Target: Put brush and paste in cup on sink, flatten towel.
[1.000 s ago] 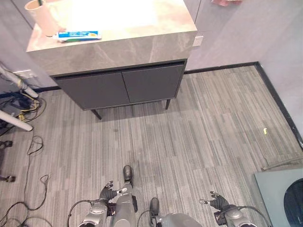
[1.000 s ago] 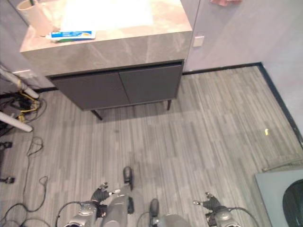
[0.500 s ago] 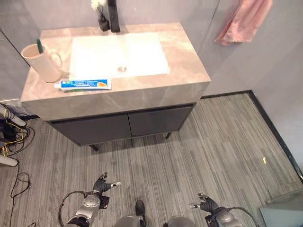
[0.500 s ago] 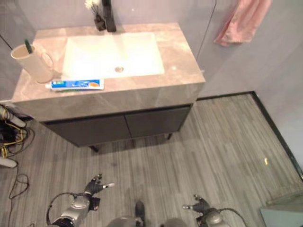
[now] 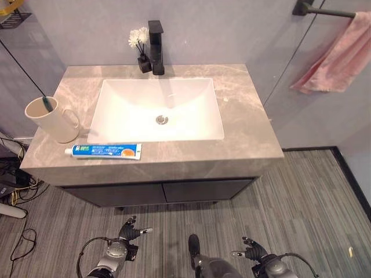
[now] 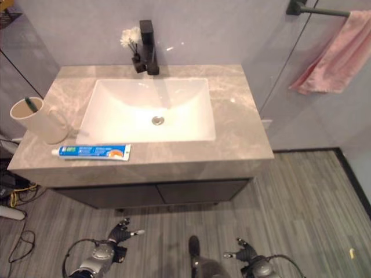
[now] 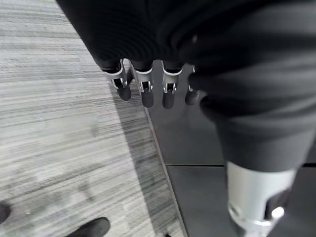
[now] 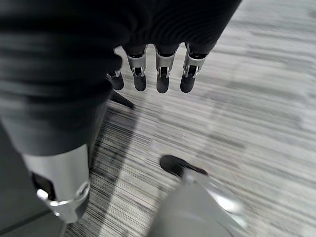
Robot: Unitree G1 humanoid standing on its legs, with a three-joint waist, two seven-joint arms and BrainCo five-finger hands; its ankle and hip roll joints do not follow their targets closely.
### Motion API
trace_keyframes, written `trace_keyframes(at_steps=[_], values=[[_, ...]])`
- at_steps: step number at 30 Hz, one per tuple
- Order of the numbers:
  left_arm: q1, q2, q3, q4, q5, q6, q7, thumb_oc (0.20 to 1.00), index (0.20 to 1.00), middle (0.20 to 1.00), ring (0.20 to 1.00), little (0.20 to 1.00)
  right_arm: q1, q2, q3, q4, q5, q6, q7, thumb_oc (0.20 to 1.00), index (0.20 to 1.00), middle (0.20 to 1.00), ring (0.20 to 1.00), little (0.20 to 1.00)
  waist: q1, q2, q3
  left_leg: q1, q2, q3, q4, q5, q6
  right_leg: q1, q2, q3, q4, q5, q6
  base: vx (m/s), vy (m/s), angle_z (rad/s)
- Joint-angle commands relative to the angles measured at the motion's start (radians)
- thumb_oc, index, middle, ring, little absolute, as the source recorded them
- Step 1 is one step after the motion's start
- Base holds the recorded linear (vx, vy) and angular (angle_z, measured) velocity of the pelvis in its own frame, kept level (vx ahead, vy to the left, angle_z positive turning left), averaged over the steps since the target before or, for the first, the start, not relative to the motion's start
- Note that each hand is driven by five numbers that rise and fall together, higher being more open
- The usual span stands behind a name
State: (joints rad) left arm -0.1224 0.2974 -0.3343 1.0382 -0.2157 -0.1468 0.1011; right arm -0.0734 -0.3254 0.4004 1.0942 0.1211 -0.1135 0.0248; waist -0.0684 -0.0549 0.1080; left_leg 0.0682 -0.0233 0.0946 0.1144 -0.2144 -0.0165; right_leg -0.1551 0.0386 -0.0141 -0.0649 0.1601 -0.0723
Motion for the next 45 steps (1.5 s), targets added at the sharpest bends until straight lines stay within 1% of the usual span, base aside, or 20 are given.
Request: trace_keyframes(at_steps=[1,5,6,9,10,11,12,14,15,17,18,22,26,30,32,36,40,41,42,45], values=[[-0.01,0.005,-0.016,0.0,0.027,-0.027,0.003,1.0,1.0,1.0,1.0,1.0,0.001,-0.045,-0.008,-0.002,-0.006,-0.021,-0.014,1.0,1.0,1.0,1.0,1.0,-0.03,0.023,-0.017,-0.077,0.0,-0.016,-0.072,0.145,0.012,-0.002,-0.022,-0.001,0.137,-0.126,0.156,0.07,-0.084,-0.05],[-0.039,-0.002,-0.036,0.012,0.031,-0.025,0.004,1.0,1.0,1.0,1.0,1.0,-0.002,-0.049,0.003,0.018,-0.017,-0.022,-0.015,1.0,1.0,1.0,1.0,1.0,-0.039,0.022,-0.009,-0.099,0.007,-0.018,-0.034,0.156,-0.012,0.0,-0.023,-0.009,0.133,-0.137,0.145,0.03,-0.068,-0.06],[-0.057,-0.009,-0.043,0.024,0.03,-0.025,0.003,1.0,1.0,1.0,1.0,1.0,0.0,-0.053,0.012,0.041,-0.039,-0.018,-0.018,1.0,1.0,1.0,1.0,1.0,-0.044,0.011,0.0,-0.142,0.006,-0.014,0.087,0.18,-0.046,0.022,-0.031,-0.016,0.112,-0.13,0.134,0.03,-0.075,0.51],[-0.07,-0.016,-0.047,0.027,0.019,-0.029,0.006,1.0,1.0,1.0,1.0,1.0,0.001,-0.06,0.036,0.061,-0.087,-0.02,-0.023,1.0,1.0,1.0,1.0,1.0,-0.034,-0.003,0.011,-0.188,0.008,-0.036,0.182,0.196,-0.056,0.058,-0.038,-0.015,0.076,-0.118,0.126,0.07,-0.021,0.59],[-0.076,-0.022,-0.055,0.028,0.018,-0.03,0.018,1.0,1.0,1.0,1.0,1.0,0.02,-0.065,0.034,0.072,-0.116,-0.015,-0.04,1.0,1.0,1.0,1.0,1.0,-0.041,-0.01,0.001,-0.191,0.121,0.019,0.001,0.212,-0.054,0.065,-0.065,-0.027,0.078,-0.133,0.143,0.12,0.137,0.11],[-0.077,-0.024,-0.061,0.032,0.022,-0.031,0.023,1.0,1.0,1.0,1.0,1.0,0.02,-0.066,0.033,0.077,-0.119,-0.014,-0.044,1.0,1.0,1.0,1.0,1.0,-0.037,-0.006,-0.001,-0.201,0.152,0.001,-0.049,0.253,-0.064,0.062,-0.065,-0.022,0.088,-0.145,0.146,0.12,0.134,0.25],[-0.077,-0.025,-0.061,0.032,0.022,-0.032,0.023,1.0,1.0,1.0,1.0,1.0,0.021,-0.067,0.033,0.077,-0.119,-0.014,-0.044,1.0,1.0,1.0,1.0,1.0,-0.037,-0.005,0.0,-0.198,0.152,0.001,-0.055,0.255,-0.065,0.062,-0.065,-0.022,0.089,-0.146,0.146,0.06,0.091,0.37],[-0.072,-0.027,-0.065,0.045,0.021,-0.036,0.032,1.0,1.0,1.0,1.0,1.0,0.017,-0.069,0.028,0.093,-0.117,-0.018,-0.05,1.0,1.0,1.0,1.0,1.0,-0.031,0.011,0.0,-0.229,0.204,-0.041,-0.13,0.345,-0.087,0.067,-0.066,-0.006,0.106,-0.167,0.154,0.08,0.15,0.0],[-0.066,-0.028,-0.065,0.04,0.018,-0.035,0.031,1.0,1.0,1.0,1.0,1.0,0.01,-0.072,0.025,0.095,-0.114,-0.018,-0.047,1.0,1.0,1.0,1.0,1.0,-0.03,0.016,0.0,-0.222,0.212,-0.058,-0.119,0.34,-0.089,0.068,-0.074,0.007,0.113,-0.17,0.158,0.08,0.201,-0.4],[-0.05,-0.02,-0.071,0.029,0.034,-0.034,0.012,1.0,1.0,1.0,1.0,1.0,-0.004,-0.066,0.019,0.109,-0.123,-0.015,-0.042,1.0,1.0,1.0,1.0,1.0,-0.032,0.039,-0.022,-0.163,0.198,-0.012,-0.138,0.298,-0.091,0.077,-0.098,0.028,0.113,-0.159,0.182,0.1,0.27,-0.98],[-0.049,-0.019,-0.071,0.029,0.034,-0.034,0.012,1.0,1.0,1.0,1.0,1.0,-0.004,-0.066,0.019,0.109,-0.123,-0.015,-0.042,1.0,1.0,1.0,1.0,1.0,-0.031,0.039,-0.022,-0.163,0.198,-0.011,-0.139,0.297,-0.09,0.077,-0.098,0.028,0.113,-0.159,0.182,0.13,0.334,-1.07],[0.005,0.018,-0.079,-0.022,0.075,-0.032,-0.018,1.0,1.0,1.0,1.0,1.0,-0.024,-0.051,0.009,0.1,-0.124,-0.013,-0.03,1.0,1.0,1.0,1.0,1.0,-0.008,0.05,-0.035,-0.12,0.138,0.022,-0.131,0.251,-0.053,0.103,-0.158,0.058,0.092,-0.133,0.218,0.08,0.262,-0.25],[0.05,0.04,-0.054,-0.086,0.071,-0.029,-0.023,1.0,1.0,1.0,1.0,1.0,-0.028,-0.046,0.023,0.045,-0.144,-0.014,-0.027,1.0,1.0,1.0,1.0,1.0,0.014,0.051,-0.031,-0.103,0.119,0.046,-0.151,0.243,-0.038,0.084,-0.184,0.027,0.108,-0.105,0.243,0.01,0.143,-0.14],[0.114,0.111,-0.087,-0.17,0.17,-0.016,-0.083,1.0,1.0,1.0,1.0,1.0,-0.058,-0.059,0.049,-0.032,-0.174,-0.01,-0.004,1.0,1.0,1.0,1.0,1.0,0.045,0.05,-0.016,-0.094,0.131,0.108,-0.145,0.234,-0.046,0.042,-0.24,-0.129,0.064,0.006,0.257,-0.04,0.038,-0.4],[0.173,0.184,-0.128,-0.26,0.259,-0.011,-0.156,1.0,1.0,1.0,1.0,1.0,-0.068,-0.09,0.071,-0.055,-0.228,-0.015,0.02,1.0,1.0,1.0,1.0,1.0,0.047,0.055,-0.009,-0.101,0.131,0.097,-0.12,0.222,-0.042,0.045,-0.236,-0.108,0.048,-0.015,0.258,-0.01,0.048,-0.68],[0.261,0.244,-0.108,-0.364,0.269,-0.008,-0.212,1.0,1.0,1.0,1.0,1.0,-0.063,-0.124,0.082,-0.059,-0.276,-0.016,0.036,1.0,1.0,1.0,1.0,1.0,0.048,0.056,-0.03,-0.087,0.123,0.089,-0.144,0.221,-0.043,0.07,-0.244,-0.126,0.007,-0.007,0.26,0.05,0.022,0.0],[0.395,0.395,-0.049,-0.648,0.185,-0.008,-0.315,1.0,1.0,1.0,1.0,1.0,-0.016,-0.158,0.04,-0.065,-0.258,-0.012,0.06,1.0,1.0,1.0,1.0,1.0,0.044,0.066,-0.052,-0.077,0.123,0.077,-0.171,0.233,-0.048,0.09,-0.24,-0.143,-0.011,-0.014,0.261,0.06,0.007,0.09],[0.435,0.478,-0.014,-0.812,0.14,-0.011,-0.361,1.0,1.0,1.0,1.0,1.0,0.001,-0.176,0.052,-0.06,-0.296,-0.01,0.085,1.0,1.0,1.0,1.0,1.0,0.049,0.071,-0.055,-0.075,0.124,0.069,-0.183,0.239,-0.05,0.098,-0.239,-0.147,-0.014,-0.021,0.262,0.03,-0.002,0.17],[0.445,0.485,-0.006,-0.826,0.136,-0.004,-0.366,1.0,1.0,1.0,1.0,1.0,0.003,-0.173,0.053,-0.061,-0.298,-0.01,0.086,1.0,1.0,1.0,1.0,1.0,0.046,0.069,-0.057,-0.074,0.124,0.068,-0.185,0.239,-0.05,0.099,-0.239,-0.149,-0.014,-0.021,0.262,0.03,-0.006,0.22],[0.535,0.637,0.088,-1.128,-0.025,0.007,-0.458,1.0,1.0,1.0,1.0,1.0,0.021,-0.192,0.055,-0.005,-0.339,-0.002,0.104,1.0,1.0,1.0,1.0,1.0,0.051,0.073,-0.063,-0.069,0.125,0.06,-0.195,0.243,-0.054,0.113,-0.239,-0.155,-0.016,-0.029,0.264,0.02,-0.01,0.16]])
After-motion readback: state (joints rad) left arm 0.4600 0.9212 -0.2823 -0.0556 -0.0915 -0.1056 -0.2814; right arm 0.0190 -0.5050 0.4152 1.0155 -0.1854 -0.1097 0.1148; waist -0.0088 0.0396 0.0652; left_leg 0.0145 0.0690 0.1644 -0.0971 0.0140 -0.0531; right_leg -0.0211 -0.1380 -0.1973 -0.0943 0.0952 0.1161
